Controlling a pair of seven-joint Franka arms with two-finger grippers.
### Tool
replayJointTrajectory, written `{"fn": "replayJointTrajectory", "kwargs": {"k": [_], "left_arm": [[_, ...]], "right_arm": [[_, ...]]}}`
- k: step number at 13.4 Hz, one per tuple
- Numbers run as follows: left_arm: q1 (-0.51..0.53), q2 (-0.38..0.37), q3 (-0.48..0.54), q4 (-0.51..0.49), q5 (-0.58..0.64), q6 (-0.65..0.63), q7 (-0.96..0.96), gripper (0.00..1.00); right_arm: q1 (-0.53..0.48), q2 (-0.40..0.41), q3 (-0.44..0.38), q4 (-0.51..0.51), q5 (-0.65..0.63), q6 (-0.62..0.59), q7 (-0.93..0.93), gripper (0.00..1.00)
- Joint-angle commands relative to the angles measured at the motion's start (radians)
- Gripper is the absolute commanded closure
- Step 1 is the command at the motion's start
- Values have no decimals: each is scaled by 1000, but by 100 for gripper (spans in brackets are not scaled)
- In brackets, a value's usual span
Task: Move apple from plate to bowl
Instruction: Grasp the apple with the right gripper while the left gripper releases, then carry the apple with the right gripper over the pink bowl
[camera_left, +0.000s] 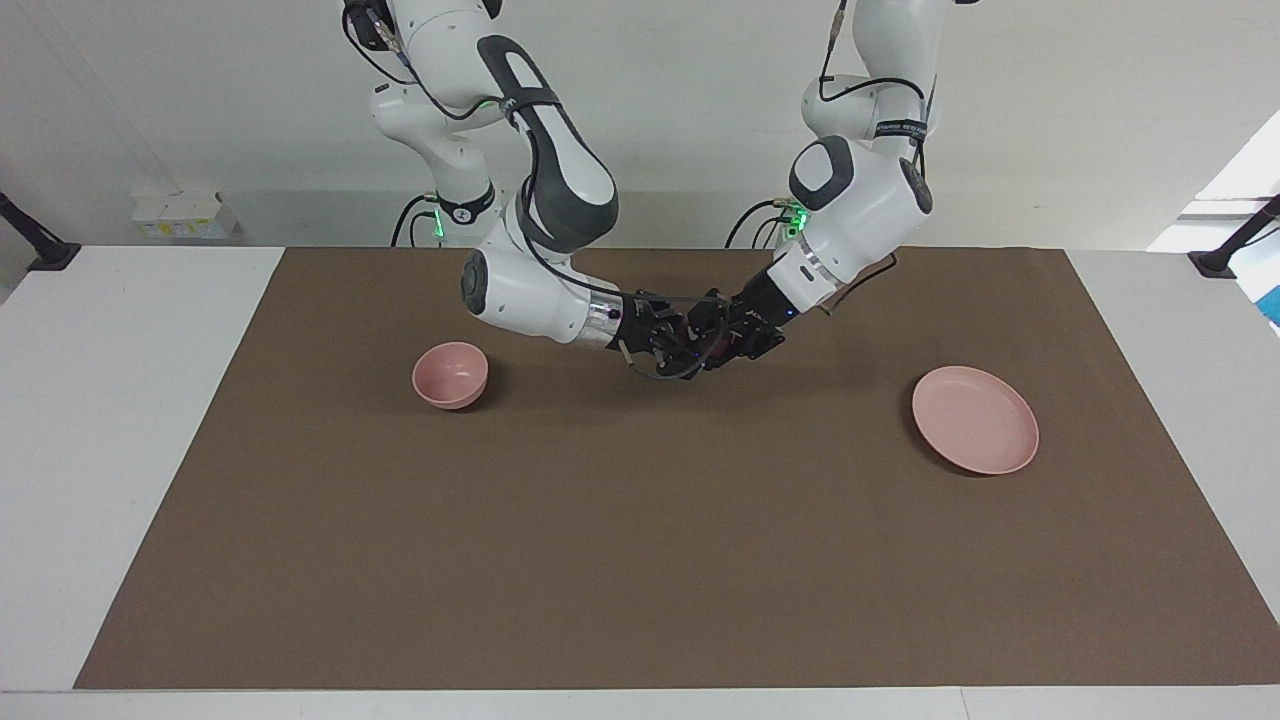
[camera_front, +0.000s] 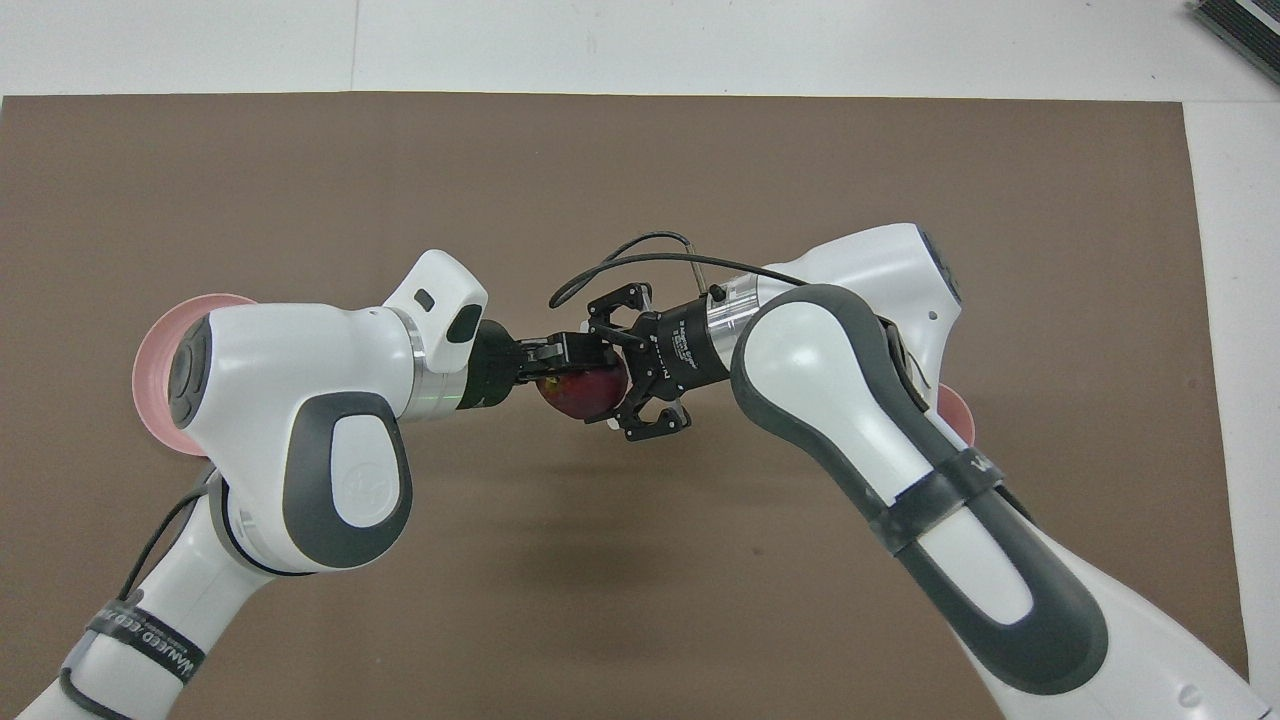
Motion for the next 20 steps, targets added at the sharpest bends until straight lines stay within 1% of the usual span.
{"fn": "replayJointTrajectory", "kwargs": {"k": [1,2,3,5,7,8,9,10,11,13,14,16,17,18,19,20], "left_arm": [[-2,-8,3,6,-17,-18,-10,68],[-2,-11,4,6,-14,-30,-10,33],[-1,-14,6,7,-11,-49,-11,22],[4,-35,9,9,-8,-99,-13,17],[12,-66,17,7,-4,-159,-17,8],[33,-80,17,7,-2,-191,-14,3],[50,-95,17,4,12,-222,-10,0],[70,-103,17,4,71,-253,-10,0],[93,-108,15,6,151,-276,-10,0],[117,-105,17,6,322,-279,-7,0],[149,-100,15,9,407,-280,-7,0],[186,-86,15,35,527,-284,-5,0],[200,-86,15,36,600,-297,-5,0],[205,-77,15,54,703,-308,-5,0],[226,-57,15,94,796,-325,-2,0],[237,-30,15,160,838,-381,-1,0]], "right_arm": [[-32,-12,-4,5,-6,-25,30,100],[-43,-19,-6,7,-41,-45,32,100],[-55,-29,-5,8,-70,-51,33,100],[-68,-43,-8,8,-111,-74,33,100],[-86,-50,-8,10,-134,-81,32,100],[-91,-56,-8,12,-157,-84,32,100],[-94,-59,-8,15,-188,-85,32,100],[-98,-70,-9,22,-228,-87,30,100],[-106,-73,-8,36,-269,-99,32,100],[-109,-75,-8,73,-369,-128,23,100],[-109,-78,-8,85,-432,-131,18,100],[-109,-87,-2,107,-574,-146,-5,100],[-112,-89,-3,114,-619,-165,-41,100],[-114,-90,-9,114,-636,-177,-89,100],[-123,-90,-14,114,-654,-194,-139,100],[-140,-92,-14,114,-694,-206,-187,100]]}}
